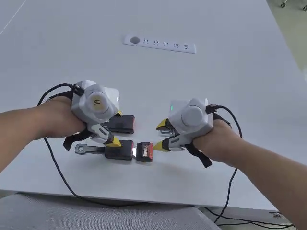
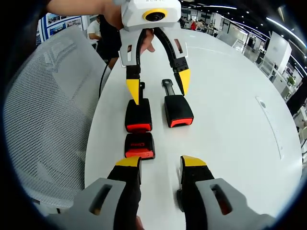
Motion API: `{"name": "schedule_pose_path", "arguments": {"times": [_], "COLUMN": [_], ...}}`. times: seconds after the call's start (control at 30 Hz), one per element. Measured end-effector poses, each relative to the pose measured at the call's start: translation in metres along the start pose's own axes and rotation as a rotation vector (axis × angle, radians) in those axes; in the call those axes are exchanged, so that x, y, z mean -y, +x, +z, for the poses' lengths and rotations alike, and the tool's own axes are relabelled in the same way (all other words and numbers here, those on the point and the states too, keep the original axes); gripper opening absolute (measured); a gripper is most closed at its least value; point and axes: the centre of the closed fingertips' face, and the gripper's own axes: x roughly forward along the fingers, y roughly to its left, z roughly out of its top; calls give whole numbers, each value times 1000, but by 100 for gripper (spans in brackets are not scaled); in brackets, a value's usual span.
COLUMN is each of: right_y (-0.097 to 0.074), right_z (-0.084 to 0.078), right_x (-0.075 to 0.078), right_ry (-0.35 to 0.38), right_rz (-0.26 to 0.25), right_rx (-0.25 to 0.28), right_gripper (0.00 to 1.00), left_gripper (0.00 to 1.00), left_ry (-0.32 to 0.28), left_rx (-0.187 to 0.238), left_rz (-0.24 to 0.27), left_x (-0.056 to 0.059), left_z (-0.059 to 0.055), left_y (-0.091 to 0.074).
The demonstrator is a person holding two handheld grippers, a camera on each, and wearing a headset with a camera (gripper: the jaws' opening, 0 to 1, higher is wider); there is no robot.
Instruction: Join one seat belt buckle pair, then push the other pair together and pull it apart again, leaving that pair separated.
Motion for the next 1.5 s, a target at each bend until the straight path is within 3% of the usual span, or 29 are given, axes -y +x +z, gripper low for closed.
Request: {"name": "schedule_pose_path", "arguments": {"times": [0.1,0.2,0.23,0.4,0.67,0.83,1.2,1.33,1.37,1.5], "right_y": [-3,-5,-7,-14,-19,-13,-8,-4,-3,-2], "right_z": [-12,-24,-30,-51,-63,-72,-74,-76,-77,-75], "right_x": [11,21,23,32,42,44,43,46,47,47], "right_ry": [10,27,24,20,38,-9,-28,-39,-41,-39], "right_rz": [-11,-23,-28,-32,-30,-23,1,7,9,16], "right_rx": [-16,-34,-46,-86,-85,-134,-150,-159,-161,-153], "right_gripper": [29,28,28,28,29,32,32,32,32,32], "left_gripper": [51,51,51,50,49,48,43,42,40,38], "left_ry": [-41,-36,-16,-47,-13,8,9,50,49,54], "left_rx": [19,7,-14,-3,-19,-33,-57,-94,-78,-88], "left_rz": [8,10,6,-4,-47,-65,-90,-100,-106,-114], "left_x": [-13,-20,-22,-32,-30,-28,-28,-25,-25,-24], "left_z": [-1,-5,-10,-15,-16,-19,-26,-32,-29,-29], "left_y": [0,3,5,12,24,31,37,40,39,40]}}
